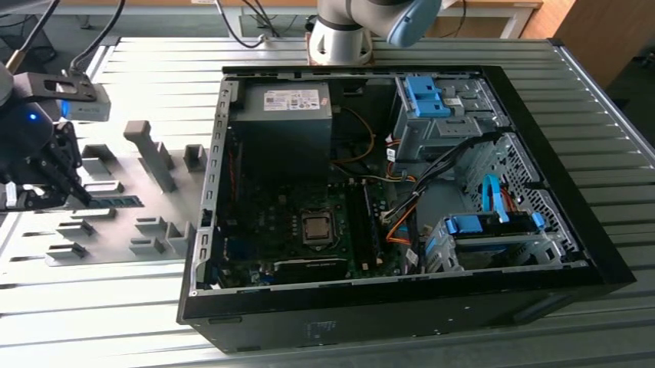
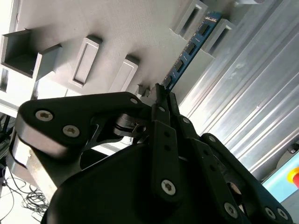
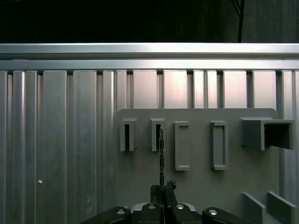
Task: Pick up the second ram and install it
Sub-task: 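Pick up the second ram and move it above second insertion slot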
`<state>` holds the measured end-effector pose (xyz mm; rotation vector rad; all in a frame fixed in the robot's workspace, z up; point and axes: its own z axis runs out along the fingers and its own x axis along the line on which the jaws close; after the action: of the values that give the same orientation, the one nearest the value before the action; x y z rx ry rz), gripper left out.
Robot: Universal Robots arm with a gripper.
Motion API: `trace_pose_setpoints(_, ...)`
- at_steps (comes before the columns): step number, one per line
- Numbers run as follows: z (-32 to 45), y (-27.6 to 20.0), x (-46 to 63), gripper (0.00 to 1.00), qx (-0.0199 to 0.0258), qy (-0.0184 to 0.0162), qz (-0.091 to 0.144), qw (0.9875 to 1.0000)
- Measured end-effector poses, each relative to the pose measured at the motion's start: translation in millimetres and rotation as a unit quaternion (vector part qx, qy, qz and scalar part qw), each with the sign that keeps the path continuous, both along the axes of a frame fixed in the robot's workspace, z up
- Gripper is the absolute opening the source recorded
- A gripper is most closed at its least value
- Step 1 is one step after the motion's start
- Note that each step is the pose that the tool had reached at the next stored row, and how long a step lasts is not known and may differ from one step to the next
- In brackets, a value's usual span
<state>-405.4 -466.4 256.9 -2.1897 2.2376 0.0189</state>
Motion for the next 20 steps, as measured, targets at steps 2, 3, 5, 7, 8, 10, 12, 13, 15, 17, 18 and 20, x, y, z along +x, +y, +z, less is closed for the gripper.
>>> trace_pose_setpoints(2,2.4,0.0,0.0,0.14,0.0,0.0,0.0,1.0)
trace_pose_setpoints(3,3.5,0.0,0.0,0.14,0.0,0.0,0.0,1.0)
trace_pose_setpoints(5,5.7,0.0,0.0,0.14,0.0,0.0,0.0,1.0)
trace_pose_setpoints(7,8.2,0.0,0.0,0.14,0.0,0.0,0.0,1.0)
trace_pose_setpoints(8,9.4,0.0,0.0,0.14,0.0,0.0,0.0,1.0)
trace_pose_setpoints(10,12.0,0.0,0.0,0.14,0.0,0.0,0.0,1.0)
trace_pose_setpoints(12,14.9,0.0,0.0,0.14,0.0,0.0,0.0,1.0)
trace_pose_setpoints(13,16.4,0.0,0.0,0.14,0.0,-0.0001,0.0,1.0)
trace_pose_setpoints(15,19.6,0.0,0.0,0.14,0.0,0.0,0.0,1.0)
trace_pose_setpoints(17,22.7,0.0,0.0,0.14,0.0,-0.0001,0.0,1.0)
trace_pose_setpoints(18,24.3,0.0,0.0,0.14,0.0,-0.0001,0.0,1.0)
trace_pose_setpoints(20,27.8,0.0,0.0,0.14,0.0,-0.0001,0.0,1.0)
